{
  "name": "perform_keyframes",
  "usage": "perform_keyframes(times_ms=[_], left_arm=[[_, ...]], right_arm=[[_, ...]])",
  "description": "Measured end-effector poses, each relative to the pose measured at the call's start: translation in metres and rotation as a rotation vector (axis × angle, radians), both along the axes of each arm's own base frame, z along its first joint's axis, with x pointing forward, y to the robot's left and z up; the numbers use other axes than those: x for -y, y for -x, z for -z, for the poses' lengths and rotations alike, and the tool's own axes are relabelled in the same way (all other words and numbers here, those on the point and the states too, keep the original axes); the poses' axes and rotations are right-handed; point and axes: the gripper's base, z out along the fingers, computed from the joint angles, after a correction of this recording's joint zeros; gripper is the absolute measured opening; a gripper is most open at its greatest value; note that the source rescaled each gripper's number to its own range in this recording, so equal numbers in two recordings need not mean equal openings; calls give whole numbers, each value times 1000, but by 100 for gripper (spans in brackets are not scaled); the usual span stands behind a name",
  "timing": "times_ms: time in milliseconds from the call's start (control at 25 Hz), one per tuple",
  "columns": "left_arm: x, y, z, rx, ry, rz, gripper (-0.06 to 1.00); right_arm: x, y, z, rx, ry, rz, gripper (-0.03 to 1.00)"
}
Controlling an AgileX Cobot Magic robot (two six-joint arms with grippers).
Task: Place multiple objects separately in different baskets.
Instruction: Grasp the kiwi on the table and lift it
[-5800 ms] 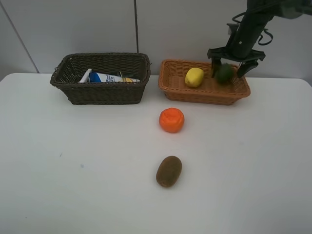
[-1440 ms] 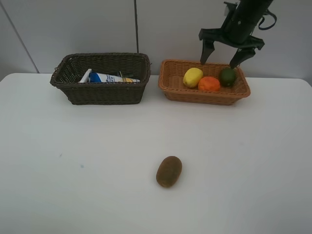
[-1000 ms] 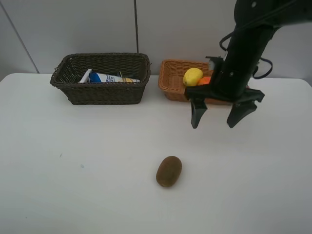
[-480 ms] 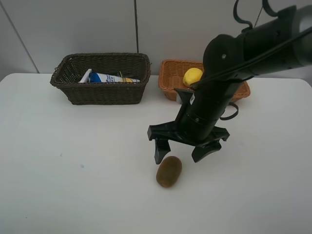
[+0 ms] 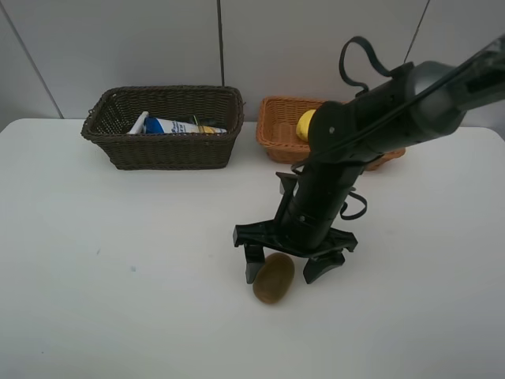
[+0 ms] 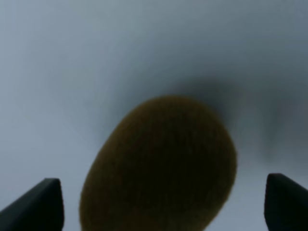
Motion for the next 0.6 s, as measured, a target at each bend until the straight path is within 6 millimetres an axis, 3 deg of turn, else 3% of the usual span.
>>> perform_keyframes(times_ms=[200,600], left_arm=[[0,0,0,0,0,0,99],[0,0,0,0,0,0,99]], right_arm=[[0,-2,16,-6,26,-7,96],[-1,-3,19,-17,33,-4,93]])
